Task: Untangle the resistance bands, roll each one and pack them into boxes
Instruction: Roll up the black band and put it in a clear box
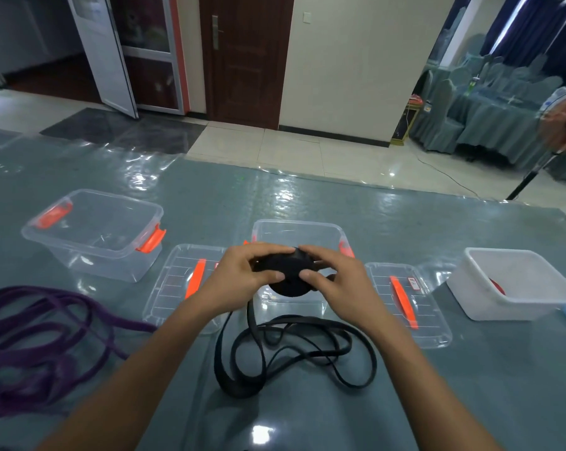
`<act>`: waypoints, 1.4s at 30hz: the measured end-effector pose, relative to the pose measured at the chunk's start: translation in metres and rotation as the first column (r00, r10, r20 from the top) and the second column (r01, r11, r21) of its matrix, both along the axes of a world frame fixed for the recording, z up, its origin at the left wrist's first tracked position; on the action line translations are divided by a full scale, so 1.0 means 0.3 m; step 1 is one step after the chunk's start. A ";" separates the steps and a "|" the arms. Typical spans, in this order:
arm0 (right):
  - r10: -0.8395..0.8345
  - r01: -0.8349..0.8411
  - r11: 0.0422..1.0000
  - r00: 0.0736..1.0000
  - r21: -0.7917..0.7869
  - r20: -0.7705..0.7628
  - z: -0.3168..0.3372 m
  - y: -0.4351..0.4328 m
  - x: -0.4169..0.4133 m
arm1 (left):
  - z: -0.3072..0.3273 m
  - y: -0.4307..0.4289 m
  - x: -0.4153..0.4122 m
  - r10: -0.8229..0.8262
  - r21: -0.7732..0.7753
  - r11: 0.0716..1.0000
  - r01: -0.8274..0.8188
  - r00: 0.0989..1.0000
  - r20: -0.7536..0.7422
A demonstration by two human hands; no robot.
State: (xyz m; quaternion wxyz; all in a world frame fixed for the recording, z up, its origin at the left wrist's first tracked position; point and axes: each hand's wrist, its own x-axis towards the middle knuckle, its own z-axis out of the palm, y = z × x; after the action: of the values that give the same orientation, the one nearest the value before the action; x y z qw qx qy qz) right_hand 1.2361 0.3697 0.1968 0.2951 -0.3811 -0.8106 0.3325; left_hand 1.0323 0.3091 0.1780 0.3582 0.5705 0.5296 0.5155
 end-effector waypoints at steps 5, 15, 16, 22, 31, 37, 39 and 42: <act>-0.131 0.064 0.968 0.955 -0.244 -0.267 -0.019 0.016 -0.010 | 0.005 -0.004 0.018 0.122 0.016 0.991 -0.129 0.963 0.242; -0.251 -0.022 0.879 0.828 -0.477 -0.502 -0.050 -0.050 -0.080 | -0.043 -0.011 0.050 0.233 0.061 0.961 -0.271 0.905 0.357; -0.189 0.009 0.924 0.878 -0.381 -0.439 -0.045 -0.050 -0.076 | -0.043 -0.011 0.034 0.228 0.070 0.963 -0.262 0.923 0.310; 0.053 -0.050 0.987 0.998 0.150 -0.015 0.019 -0.018 -0.053 | -0.037 -0.009 -0.016 0.118 0.088 0.989 -0.118 0.993 0.008; -0.252 0.008 0.908 0.809 -0.419 -0.531 0.012 -0.012 -0.053 | -0.019 -0.013 0.021 0.107 0.121 0.980 -0.155 0.936 0.334; -0.282 -0.006 0.880 0.799 -0.476 -0.531 -0.020 -0.030 -0.056 | -0.051 -0.016 0.032 0.149 0.129 0.971 -0.201 0.933 0.328; -0.135 0.081 0.983 0.929 -0.167 -0.345 -0.021 -0.028 -0.036 | -0.056 -0.021 0.021 0.144 0.121 0.976 -0.178 0.957 0.251; 0.043 -0.043 0.957 0.999 0.286 0.005 -0.013 -0.011 -0.022 | -0.049 -0.022 0.010 0.107 0.120 0.986 -0.115 0.992 0.072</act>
State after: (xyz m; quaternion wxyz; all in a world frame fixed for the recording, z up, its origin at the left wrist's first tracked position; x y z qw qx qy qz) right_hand 1.2294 0.3665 0.1930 0.3405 -0.3164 -0.8580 0.2185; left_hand 1.0352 0.3025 0.1634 0.3103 0.5440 0.5154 0.5849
